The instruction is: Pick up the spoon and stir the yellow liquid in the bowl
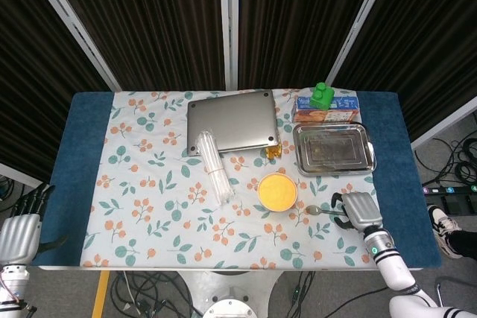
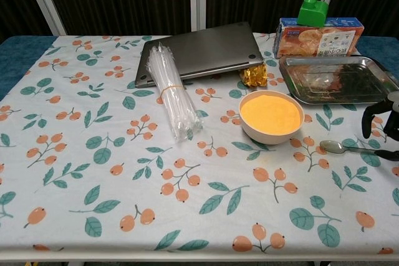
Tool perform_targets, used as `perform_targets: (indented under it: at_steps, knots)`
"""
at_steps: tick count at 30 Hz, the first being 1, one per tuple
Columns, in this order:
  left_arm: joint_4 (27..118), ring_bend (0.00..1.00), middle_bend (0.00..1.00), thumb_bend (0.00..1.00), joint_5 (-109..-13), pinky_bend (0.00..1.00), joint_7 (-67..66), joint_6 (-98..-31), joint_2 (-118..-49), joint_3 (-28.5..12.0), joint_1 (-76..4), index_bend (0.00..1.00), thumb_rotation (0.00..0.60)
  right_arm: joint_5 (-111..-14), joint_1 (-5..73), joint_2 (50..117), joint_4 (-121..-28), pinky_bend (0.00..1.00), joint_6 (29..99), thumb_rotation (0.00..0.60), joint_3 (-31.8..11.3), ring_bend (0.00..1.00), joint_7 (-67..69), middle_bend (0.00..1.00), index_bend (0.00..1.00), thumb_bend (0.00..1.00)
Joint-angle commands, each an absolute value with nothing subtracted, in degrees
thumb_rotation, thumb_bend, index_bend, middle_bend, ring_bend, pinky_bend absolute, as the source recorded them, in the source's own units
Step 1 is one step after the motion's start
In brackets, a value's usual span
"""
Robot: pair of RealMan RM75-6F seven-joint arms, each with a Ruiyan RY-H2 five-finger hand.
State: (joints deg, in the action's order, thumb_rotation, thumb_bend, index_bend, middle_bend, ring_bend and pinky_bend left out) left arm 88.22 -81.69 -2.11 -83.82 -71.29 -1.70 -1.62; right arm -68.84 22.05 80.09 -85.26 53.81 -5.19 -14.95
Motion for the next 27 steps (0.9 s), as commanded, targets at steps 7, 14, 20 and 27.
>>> perform_targets:
  at_steps: [7,14,20,27]
  knots:
    - [87.9,0.10,0.12,0.05,-81.7,0.13,-1.9,-83.6,-71.5,-1.7,-1.8,0.13,0.600,-66.6,23.7,82.6,-82.5,1.00,52.2,0.600,-4.8,0.95,-15.9,0.92,0.49,0.23]
    - [87.7,0.10,0.12,0.05,-81.5,0.13,-1.7,-83.5,-71.5,-1.6,-1.7,0.13,0.600,-66.2,24.7,83.8,-81.3,1.00,51.5,0.600,-4.6,0.95,-15.7,0.92,0.51,0.29]
    - [87.3,0.10,0.12,0.05,-81.5,0.13,-1.4,-83.5,-71.7,-1.6,-1.6,0.13,0.600,-65.9,25.5,84.4,-80.9,1.00,51.0,0.600,-4.1,0.95,-16.3,0.92,0.52,0.33]
    - [86.6,0.10,0.12,0.05,-81.5,0.13,-0.7,-83.8,-72.0,-1.4,-1.2,0.13,0.600,-66.0,25.9,84.4,-81.3,1.00,52.0,0.600,-4.0,0.95,-16.8,0.92,0.58,0.37]
